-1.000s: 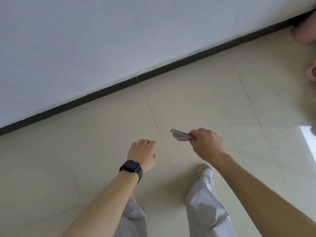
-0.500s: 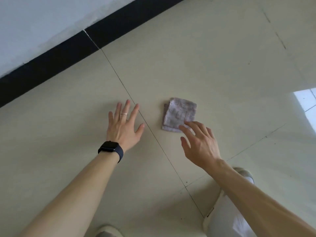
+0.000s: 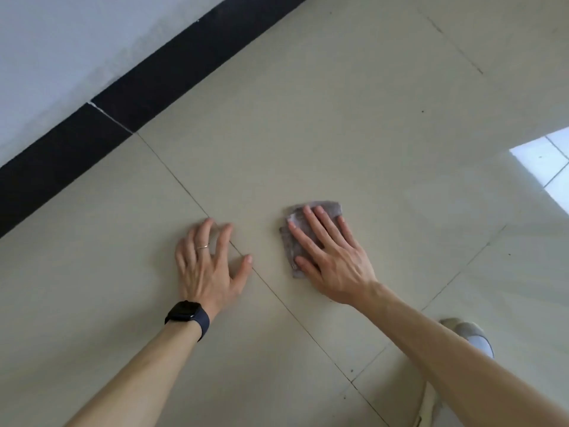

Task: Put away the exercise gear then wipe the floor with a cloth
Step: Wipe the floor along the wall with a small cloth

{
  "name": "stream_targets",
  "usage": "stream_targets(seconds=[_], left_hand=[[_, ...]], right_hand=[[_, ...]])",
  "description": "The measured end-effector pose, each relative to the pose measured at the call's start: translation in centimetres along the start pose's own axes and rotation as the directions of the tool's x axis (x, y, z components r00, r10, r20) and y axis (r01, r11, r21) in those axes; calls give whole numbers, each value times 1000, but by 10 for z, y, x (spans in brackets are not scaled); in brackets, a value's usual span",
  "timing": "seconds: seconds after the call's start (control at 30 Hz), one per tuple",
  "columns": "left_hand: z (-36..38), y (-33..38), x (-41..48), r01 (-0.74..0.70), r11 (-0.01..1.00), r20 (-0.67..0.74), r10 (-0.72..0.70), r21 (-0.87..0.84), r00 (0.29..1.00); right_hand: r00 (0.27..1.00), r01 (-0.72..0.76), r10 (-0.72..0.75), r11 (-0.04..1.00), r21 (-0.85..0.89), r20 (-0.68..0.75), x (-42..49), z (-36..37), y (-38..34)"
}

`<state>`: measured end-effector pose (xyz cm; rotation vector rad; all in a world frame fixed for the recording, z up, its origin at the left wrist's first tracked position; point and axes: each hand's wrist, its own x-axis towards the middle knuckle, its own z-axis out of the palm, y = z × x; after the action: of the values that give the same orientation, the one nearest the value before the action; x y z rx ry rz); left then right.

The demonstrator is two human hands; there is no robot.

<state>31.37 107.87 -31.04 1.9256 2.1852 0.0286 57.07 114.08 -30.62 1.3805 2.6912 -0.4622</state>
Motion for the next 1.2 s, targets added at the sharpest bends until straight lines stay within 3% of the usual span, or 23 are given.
stream_targets(seconds=[0.1, 0.13, 0.2, 0.27, 0.33, 0.37, 0.4, 0.43, 0.47, 0.53, 0.6, 0.63, 0.7, 0.73, 0.8, 0.83, 0.87, 0.9, 0.93, 1.0, 1.03, 1.1, 1.2], left_hand=[[-6, 16, 49, -19, 999, 30, 20, -39, 999], [-6, 25, 67, -66, 997, 42, 67, -34, 997], [-5, 38, 94, -157, 988, 71, 157, -2, 985], [0, 44, 107, -181, 983, 88, 181, 0, 980], [4, 43, 108, -164, 986, 72, 164, -8, 984], [5, 41, 107, -159, 987, 57, 160, -12, 985], [5, 40, 107, -158, 987, 44, 158, -17, 986], [6, 41, 107, -158, 987, 32, 159, -25, 987], [6, 41, 108, -157, 987, 24, 158, -34, 987], [5, 40, 106, -156, 986, 18, 157, -50, 987], [5, 40, 105, -164, 985, 12, 165, -61, 986], [5, 40, 106, -164, 984, 8, 165, -66, 986], [5, 42, 106, -167, 984, 2, 167, -68, 986], [6, 42, 106, -169, 984, 4, 170, -64, 986], [6, 42, 108, -169, 984, 10, 170, -47, 985], [6, 42, 109, -169, 985, 19, 170, -39, 985], [6, 42, 109, -173, 984, 29, 174, -33, 984], [5, 41, 108, -178, 984, 31, 179, -27, 983], [5, 41, 108, -182, 983, 28, 183, -20, 983], [4, 40, 109, -181, 983, 38, 182, -8, 983], [3, 40, 109, -187, 982, 56, 187, -11, 981], [0, 38, 109, -212, 977, 81, 214, -35, 973], [-8, 16, 115, -210, 975, 60, 215, -78, 975]], right_hand=[[991, 116, -110, 989, -92, 71, -28, -12, 60], [996, 56, -48, 992, -111, 73, -37, -17, 81], [967, -252, 254, 966, -58, 31, -48, -25, 115], [759, -646, 651, 750, 144, 11, -50, -31, 131], [492, -836, 869, 451, 313, 62, -36, -29, 121], [425, -863, 902, 379, 336, 75, -26, -25, 105], [420, -865, 906, 382, 327, 54, -19, -18, 85], [484, -836, 875, 460, 300, 7, -16, -11, 63], [607, -762, 794, 594, 257, -38, -19, -4, 38], [890, -443, 452, 889, 116, -68, -44, 5, 7], [989, -146, 147, 988, 56, -13, -65, 0, 33], [993, -119, 120, 992, 40, -2, -69, -5, 58], [941, -337, 338, 940, 48, -11, -62, -17, 107], [854, -516, 520, 849, 110, -11, -50, -25, 128], [587, -784, 809, 564, 258, 17, -15, -37, 144], [474, -845, 880, 443, 301, 36, 3, -40, 137], [430, -862, 901, 393, 320, 50, 19, -39, 121], [476, -840, 878, 439, 319, 45, 29, -36, 99], [597, -770, 802, 566, 295, 20, 33, -30, 72], [879, -467, 476, 870, 156, -23, 21, -17, 24], [953, -298, 301, 952, 73, -30, 10, -10, 19], [991, -131, 131, 991, -2, 1, 8, -14, 47], [928, -369, 370, 929, 28, -36, 44, -32, 98]])
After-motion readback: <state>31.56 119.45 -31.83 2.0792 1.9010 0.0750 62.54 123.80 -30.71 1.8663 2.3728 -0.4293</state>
